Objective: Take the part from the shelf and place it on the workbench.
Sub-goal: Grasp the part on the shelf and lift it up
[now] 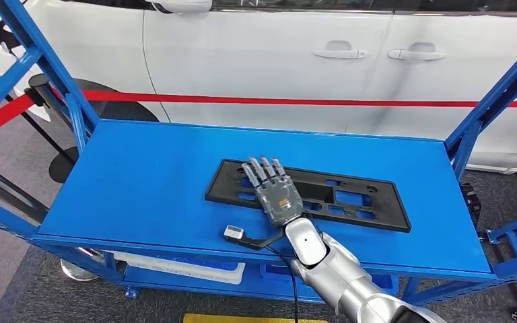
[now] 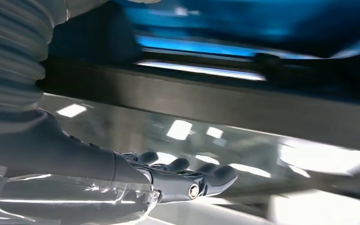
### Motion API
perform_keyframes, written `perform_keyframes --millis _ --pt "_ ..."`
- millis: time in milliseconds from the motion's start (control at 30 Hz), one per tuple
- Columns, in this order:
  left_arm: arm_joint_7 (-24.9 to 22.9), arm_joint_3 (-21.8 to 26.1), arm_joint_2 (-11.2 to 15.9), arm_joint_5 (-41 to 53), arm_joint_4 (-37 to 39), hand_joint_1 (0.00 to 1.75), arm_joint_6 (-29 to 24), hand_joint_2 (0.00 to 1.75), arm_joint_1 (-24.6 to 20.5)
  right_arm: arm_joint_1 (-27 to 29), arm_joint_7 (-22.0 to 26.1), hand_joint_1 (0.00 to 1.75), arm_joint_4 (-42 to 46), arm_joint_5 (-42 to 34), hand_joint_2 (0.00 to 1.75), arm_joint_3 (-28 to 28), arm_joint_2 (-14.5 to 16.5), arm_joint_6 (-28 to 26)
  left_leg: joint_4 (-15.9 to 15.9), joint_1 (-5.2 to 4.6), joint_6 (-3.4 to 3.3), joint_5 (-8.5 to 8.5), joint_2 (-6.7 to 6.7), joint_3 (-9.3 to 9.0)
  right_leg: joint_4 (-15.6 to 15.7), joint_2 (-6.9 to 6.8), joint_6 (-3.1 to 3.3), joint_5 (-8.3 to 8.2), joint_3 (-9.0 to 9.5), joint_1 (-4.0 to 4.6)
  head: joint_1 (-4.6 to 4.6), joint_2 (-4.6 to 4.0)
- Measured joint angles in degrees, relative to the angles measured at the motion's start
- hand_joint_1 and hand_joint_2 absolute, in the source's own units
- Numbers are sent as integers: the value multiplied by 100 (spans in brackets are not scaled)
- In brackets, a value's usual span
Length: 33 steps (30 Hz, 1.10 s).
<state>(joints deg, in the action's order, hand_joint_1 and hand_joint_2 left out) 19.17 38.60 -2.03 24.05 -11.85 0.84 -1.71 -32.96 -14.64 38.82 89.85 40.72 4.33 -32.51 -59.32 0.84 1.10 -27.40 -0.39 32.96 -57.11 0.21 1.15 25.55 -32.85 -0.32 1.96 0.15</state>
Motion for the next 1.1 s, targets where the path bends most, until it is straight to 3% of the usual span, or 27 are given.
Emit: perform_keyframes --millis 33,67,133,167,200,267,333,433,500,533,633,700,733,800,867,933,1000,1067,1100 --pt "4 13 1 25 0 0 1 0 -2 7 -170 154 -9 0 175 -62 -40 -31 -247 0 14 -159 3 106 33 -11 26 -19 14 -20 9 -1" --pt "9 25 -1 51 1 0 1 0 0 22 -283 174 -17 0 175 -135 -92 -60 -597 4 27 -354 6 259 39 -19 40 -24 12 -14 18 -1" --pt "15 55 -2 111 1 0 4 0 13 79 -371 175 -25 1 175 -308 -205 -136 -1307 20 55 -642 6 579 23 -29 47 -25 -10 -6 23 -2" --pt "19 69 -2 139 1 0 7 0 21 112 -381 175 -25 3 175 -392 -256 -171 -1439 27 65 -643 7 635 11 -28 44 -23 -17 -4 24 -2" --pt "24 85 -2 161 0 0 10 0 25 144 -387 175 -23 5 175 -467 -299 -199 -1343 34 71 -532 7 581 -4 -25 37 -18 -20 -5 24 -2" --pt "34 115 -2 187 0 0 16 0 19 190 -406 175 -14 9 175 -578 -365 -226 -618 49 70 -155 8 226 -53 -14 2 9 -25 -14 23 -1" --pt "41 137 -2 198 1 0 19 0 5 216 -427 175 -4 9 175 -662 -411 -234 -30 41 37 36 2 -51 -126 1 -58 36 -63 1 19 -1" --pt "62 154 -7 220 1 0 37 0 0 230 -443 175 7 10 175 -736 -446 -262 60 18 -62 43 -6 -69 -146 26 -145 23 -104 13 9 -2" --pt "81 168 -13 226 1 0 64 0 0 229 -448 175 12 10 175 -760 -468 -277 92 28 -138 79 5 -72 -267 26 -201 122 -149 -3 3 -1" --pt "91 174 -16 227 1 0 80 0 -6 232 -448 175 13 10 175 -766 -480 -277 109 38 -172 95 11 -71 -476 22 -228 261 -241 -9 -3 -1" --pt "146 183 -17 230 1 0 133 0 -7 287 -442 175 9 10 175 -771 -511 -279 113 30 -212 109 13 -46 -1547 10 -277 760 -751 -20 -15 -1" --pt "208 186 -17 231 1 0 198 0 3 329 -433 175 5 10 175 -778 -521 -290 110 24 -212 107 11 -44 -1794 10 -277 744 -886 -24 -15 -1" --pt "244 188 -17 231 1 0 236 0 5 335 -427 175 4 11 175 -786 -522 -296 108 24 -208 102 6 -51 -1563 10 -265 571 -781 -26 -15 -1" --pt "348 190 -17 231 1 0 324 87 3 329 -401 175 4 13 175 -820 -523 -310 112 26 -190 86 -4 -75 -762 9 -224 184 -388 -25 -14 -2" --pt "480 193 -17 231 0 0 401 175 1 318 -366 175 1 17 175 -850 -524 -334 124 21 -144 82 -10 -81 -197 16 -183 15 -119 8 -22 -1" --pt "575 208 -17 231 0 0 412 175 3 313 -338 175 -2 21 175 -862 -525 -365 144 19 -82 89 -10 -75 -124 27 -147 37 -104 46 -32 -1" --pt "626 229 -11 231 -1 0 387 175 5 308 -319 175 -1 24 175 -890 -523 -388 148 20 -14 71 -9 -89 -91 23 -86 25 -89 30 -32 -1" --pt "649 244 -1 231 -2 0 366 175 4 303 -313 175 -1 24 175 -926 -521 -395 -89 21 29 -105 -2 0 -37 6 2 3 -51 2 -26 -2" --pt "654 252 4 232 -2 0 361 175 4 305 -301 175 -1 24 175 -939 -518 -396 -384 28 38 -273 2 132 -23 -4 34 -2 -38 2 -23 -2"
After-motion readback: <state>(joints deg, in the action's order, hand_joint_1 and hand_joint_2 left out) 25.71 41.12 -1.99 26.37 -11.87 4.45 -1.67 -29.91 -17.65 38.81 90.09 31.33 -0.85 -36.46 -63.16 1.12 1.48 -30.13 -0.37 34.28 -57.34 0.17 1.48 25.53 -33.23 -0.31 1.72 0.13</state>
